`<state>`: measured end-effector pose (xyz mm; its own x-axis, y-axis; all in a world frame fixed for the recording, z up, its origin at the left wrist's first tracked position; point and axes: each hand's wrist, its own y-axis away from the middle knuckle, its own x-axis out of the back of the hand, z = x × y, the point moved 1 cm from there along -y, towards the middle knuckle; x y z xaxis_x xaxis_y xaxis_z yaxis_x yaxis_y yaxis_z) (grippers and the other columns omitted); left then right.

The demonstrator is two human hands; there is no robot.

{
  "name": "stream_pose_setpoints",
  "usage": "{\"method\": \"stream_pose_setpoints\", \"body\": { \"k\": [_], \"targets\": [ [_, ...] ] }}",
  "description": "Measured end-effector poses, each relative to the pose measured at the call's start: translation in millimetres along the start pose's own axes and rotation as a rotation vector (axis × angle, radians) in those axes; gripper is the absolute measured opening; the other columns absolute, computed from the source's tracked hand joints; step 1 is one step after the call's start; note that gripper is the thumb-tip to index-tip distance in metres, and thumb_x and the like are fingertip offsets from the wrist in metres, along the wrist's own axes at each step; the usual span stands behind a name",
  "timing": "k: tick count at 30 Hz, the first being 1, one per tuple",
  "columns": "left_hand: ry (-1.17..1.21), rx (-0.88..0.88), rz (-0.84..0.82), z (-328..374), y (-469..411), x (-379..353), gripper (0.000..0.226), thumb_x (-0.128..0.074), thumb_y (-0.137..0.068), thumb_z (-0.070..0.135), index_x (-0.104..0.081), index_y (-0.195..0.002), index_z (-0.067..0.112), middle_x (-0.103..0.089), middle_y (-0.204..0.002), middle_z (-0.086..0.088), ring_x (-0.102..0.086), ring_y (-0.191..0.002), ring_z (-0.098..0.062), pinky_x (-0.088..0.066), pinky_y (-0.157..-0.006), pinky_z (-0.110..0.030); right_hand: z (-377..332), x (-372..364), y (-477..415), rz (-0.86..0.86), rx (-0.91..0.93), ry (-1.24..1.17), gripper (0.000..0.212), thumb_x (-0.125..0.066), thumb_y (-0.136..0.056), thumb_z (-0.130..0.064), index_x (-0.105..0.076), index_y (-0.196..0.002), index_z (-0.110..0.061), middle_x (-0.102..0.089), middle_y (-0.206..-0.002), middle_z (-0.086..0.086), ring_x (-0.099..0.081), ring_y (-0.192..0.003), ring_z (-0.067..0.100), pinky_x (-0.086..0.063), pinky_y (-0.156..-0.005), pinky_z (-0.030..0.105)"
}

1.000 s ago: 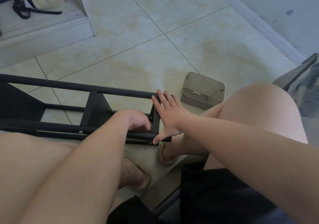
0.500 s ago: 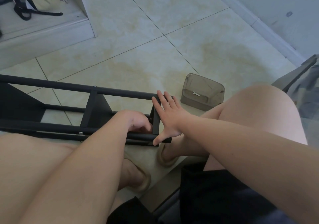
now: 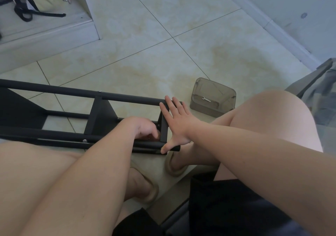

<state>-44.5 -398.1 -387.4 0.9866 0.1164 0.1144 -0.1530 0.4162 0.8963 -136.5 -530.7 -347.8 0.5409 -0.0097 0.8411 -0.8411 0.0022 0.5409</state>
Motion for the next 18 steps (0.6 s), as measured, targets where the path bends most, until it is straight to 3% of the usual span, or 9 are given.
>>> {"method": "stream_pose_setpoints", "body": {
  "k": [2,4,6,9,13,16,18],
  "targets": [
    [0.020,0.004,-0.012,0.5,0.8,-1.8,0.011,-0.065,-0.084,0.013,-0.075,-0.081,0.008,-0.071,-0.079,-0.003,-0.061,-0.076,-0.020,-0.046,-0.084,-0.033,-0.4,0.3,0.4,0.000,0.000,0.002,0.159,-0.060,-0.053,-0.097,0.024,-0.157,-0.010,0.035,-0.161,0.018,0.030,-0.149,0.039,0.012,-0.123,0.054],
    [0.013,0.003,0.002,1.4,-0.6,-2.6,0.014,-0.066,-0.084,0.013,-0.068,-0.070,0.011,-0.067,-0.071,-0.001,-0.058,-0.069,-0.018,-0.044,-0.078,-0.030,-0.6,0.9,0.7,-0.001,-0.004,0.003,0.159,-0.060,-0.053,-0.097,0.024,-0.157,-0.010,0.035,-0.161,0.019,0.030,-0.149,0.040,0.012,-0.123,0.054],
    [-0.019,-0.003,0.010,2.3,0.6,-2.4,0.008,-0.068,-0.083,0.015,-0.070,-0.080,0.008,-0.067,-0.083,-0.006,-0.058,-0.079,-0.022,-0.048,-0.088,-0.037,-0.6,1.2,0.8,-0.003,-0.004,0.002,0.159,-0.060,-0.053,-0.097,0.025,-0.156,-0.010,0.035,-0.160,0.018,0.030,-0.149,0.040,0.012,-0.123,0.054],
    [-0.054,0.009,0.017,2.8,1.0,-0.7,0.026,-0.067,-0.084,0.018,-0.072,-0.104,0.002,-0.066,-0.099,-0.012,-0.058,-0.092,-0.027,-0.045,-0.105,-0.046,-0.4,1.6,1.1,-0.004,-0.002,0.000,0.159,-0.060,-0.053,-0.097,0.025,-0.156,-0.010,0.035,-0.160,0.018,0.031,-0.149,0.040,0.013,-0.123,0.054],
    [-0.020,0.005,-0.003,1.7,1.4,0.3,0.029,-0.063,-0.083,0.011,-0.074,-0.110,0.005,-0.065,-0.093,-0.011,-0.056,-0.087,-0.027,-0.045,-0.091,-0.038,-0.6,2.0,1.5,-0.004,0.000,0.003,0.159,-0.060,-0.054,-0.097,0.025,-0.156,-0.010,0.035,-0.160,0.019,0.030,-0.149,0.040,0.012,-0.123,0.054],
    [0.018,0.022,-0.024,-0.7,0.6,-0.2,0.016,-0.063,-0.084,0.014,-0.076,-0.090,0.009,-0.069,-0.089,-0.008,-0.058,-0.082,-0.025,-0.044,-0.086,-0.036,-1.0,2.4,1.5,-0.007,0.002,0.001,0.159,-0.061,-0.054,-0.096,0.024,-0.156,-0.010,0.035,-0.160,0.019,0.030,-0.149,0.040,0.012,-0.123,0.054],
    [0.021,0.024,-0.002,0.0,-0.6,-1.7,0.018,-0.066,-0.083,0.020,-0.076,-0.069,0.015,-0.074,-0.078,0.000,-0.062,-0.075,-0.019,-0.047,-0.081,-0.033,-0.9,2.6,1.7,-0.010,0.004,-0.004,0.159,-0.061,-0.054,-0.096,0.024,-0.157,-0.010,0.035,-0.160,0.018,0.031,-0.149,0.040,0.012,-0.123,0.054]
  ]
}}
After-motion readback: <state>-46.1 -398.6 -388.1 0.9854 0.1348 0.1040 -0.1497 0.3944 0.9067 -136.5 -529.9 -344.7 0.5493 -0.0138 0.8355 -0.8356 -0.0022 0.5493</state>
